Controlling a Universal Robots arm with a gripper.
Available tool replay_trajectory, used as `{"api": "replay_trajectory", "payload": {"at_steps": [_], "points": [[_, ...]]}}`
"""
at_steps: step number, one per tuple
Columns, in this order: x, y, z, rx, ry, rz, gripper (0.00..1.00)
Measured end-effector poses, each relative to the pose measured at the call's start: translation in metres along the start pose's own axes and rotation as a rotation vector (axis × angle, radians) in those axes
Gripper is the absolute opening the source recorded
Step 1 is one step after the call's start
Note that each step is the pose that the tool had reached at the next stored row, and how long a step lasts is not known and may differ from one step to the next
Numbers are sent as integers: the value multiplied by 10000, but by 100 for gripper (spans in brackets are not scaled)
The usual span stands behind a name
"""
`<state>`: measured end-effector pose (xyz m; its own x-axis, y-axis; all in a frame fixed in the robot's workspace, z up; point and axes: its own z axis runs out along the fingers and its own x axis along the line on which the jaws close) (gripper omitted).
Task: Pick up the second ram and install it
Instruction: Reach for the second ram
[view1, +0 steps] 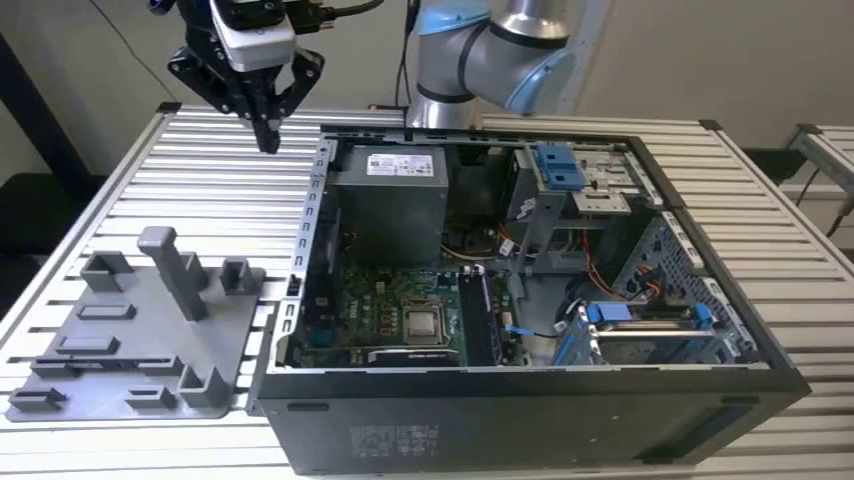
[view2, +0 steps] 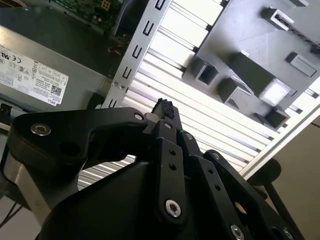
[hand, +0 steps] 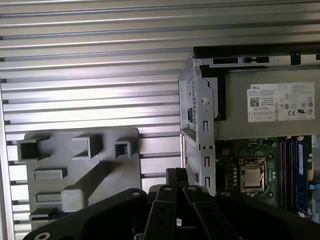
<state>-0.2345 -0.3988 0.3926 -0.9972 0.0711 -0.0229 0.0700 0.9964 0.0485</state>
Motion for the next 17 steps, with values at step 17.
{"api": "replay_trajectory", "payload": {"at_steps": [17], "points": [[250, -17, -6, 13, -2, 0, 11]]}}
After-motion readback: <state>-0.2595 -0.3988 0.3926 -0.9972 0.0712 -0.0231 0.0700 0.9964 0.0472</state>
